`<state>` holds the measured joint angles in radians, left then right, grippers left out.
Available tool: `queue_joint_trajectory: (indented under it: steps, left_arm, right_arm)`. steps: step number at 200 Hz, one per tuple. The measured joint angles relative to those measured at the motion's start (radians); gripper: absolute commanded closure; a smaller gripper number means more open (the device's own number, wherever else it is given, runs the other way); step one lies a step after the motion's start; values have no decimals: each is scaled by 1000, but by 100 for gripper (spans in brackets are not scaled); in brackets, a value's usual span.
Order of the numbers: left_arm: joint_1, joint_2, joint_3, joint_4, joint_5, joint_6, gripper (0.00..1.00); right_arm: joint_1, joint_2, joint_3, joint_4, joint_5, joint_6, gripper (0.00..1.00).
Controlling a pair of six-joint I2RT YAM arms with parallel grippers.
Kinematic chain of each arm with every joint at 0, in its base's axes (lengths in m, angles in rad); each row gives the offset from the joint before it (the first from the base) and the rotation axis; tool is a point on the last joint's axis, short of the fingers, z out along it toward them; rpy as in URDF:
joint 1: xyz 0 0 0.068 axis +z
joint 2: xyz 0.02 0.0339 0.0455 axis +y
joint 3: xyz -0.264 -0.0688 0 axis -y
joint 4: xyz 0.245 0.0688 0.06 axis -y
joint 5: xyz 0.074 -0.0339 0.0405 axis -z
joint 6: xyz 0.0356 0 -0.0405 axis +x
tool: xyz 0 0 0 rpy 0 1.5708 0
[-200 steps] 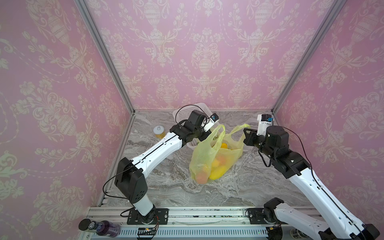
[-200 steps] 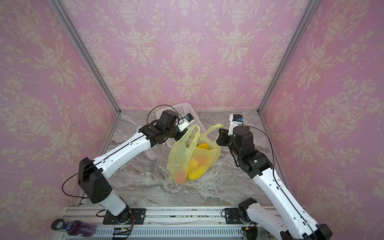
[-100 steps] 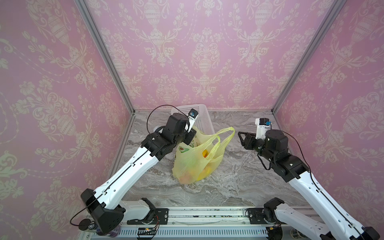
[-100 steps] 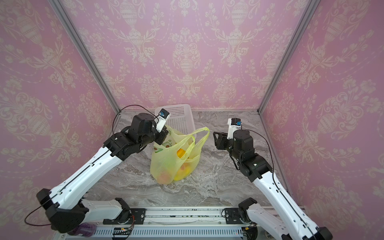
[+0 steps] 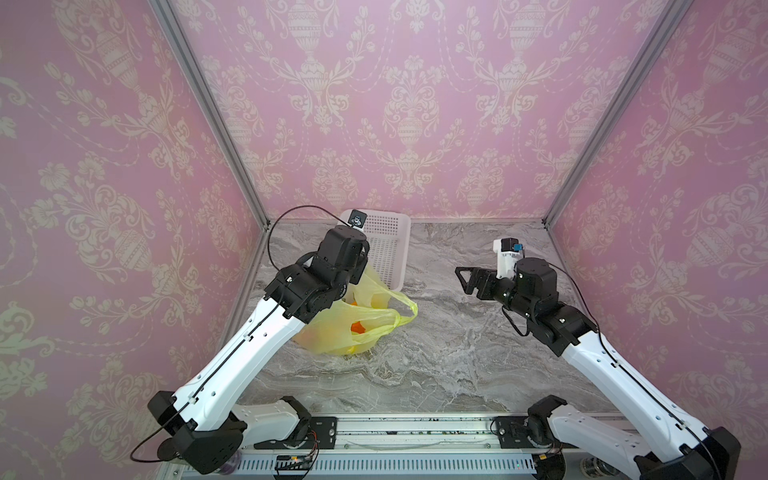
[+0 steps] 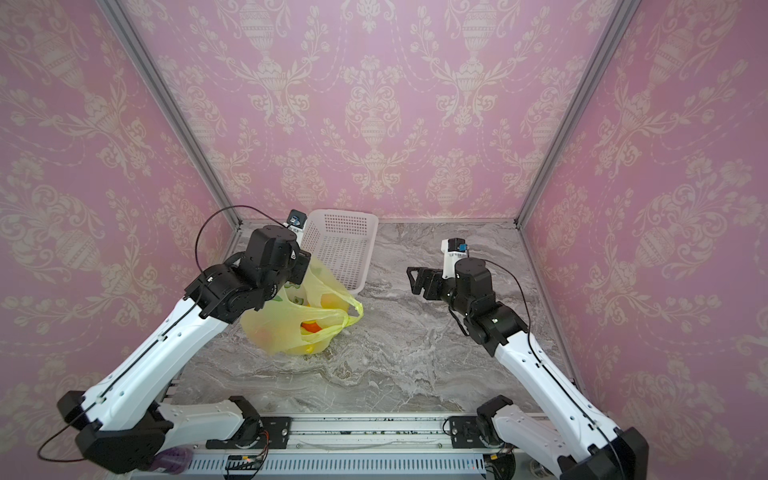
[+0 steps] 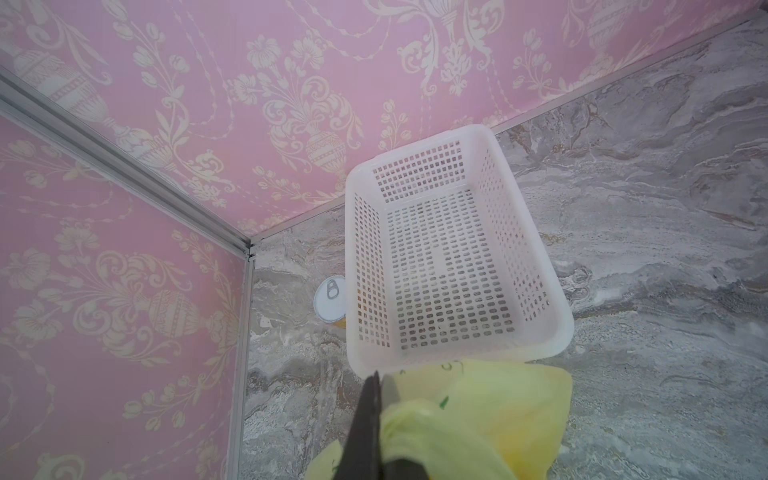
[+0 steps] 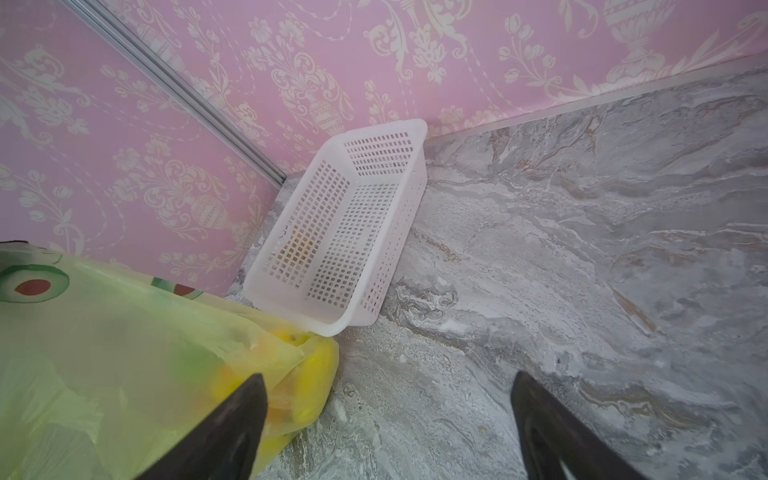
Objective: Untie the knot of the plastic bag and take out the fruit
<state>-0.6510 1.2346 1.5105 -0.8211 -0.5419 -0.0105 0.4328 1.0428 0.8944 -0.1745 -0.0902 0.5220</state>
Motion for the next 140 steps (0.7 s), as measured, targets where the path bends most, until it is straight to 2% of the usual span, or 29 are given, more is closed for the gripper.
queue_joint_trajectory:
  steps: [24,45,98,127,140]
  left_arm:
    - [0,-22,-5,-10,0,-11,100]
    - [0,-23,-31,-7,1,-15,100]
    - [0,-34,-98,-3,70,-19,100]
    - [0,-68,-135,-4,120,-37,100]
    - [0,-82,-144,-4,134,-45,100]
  right_arm:
    - [87,192,75,21,25,2,4]
    - [148,425,247,14,42,2,5]
    - [159,920,740,-76,92,1,13]
    - [159,1067,869,-160,125,2,16]
    - [158,1092,874,-195,142,2,22]
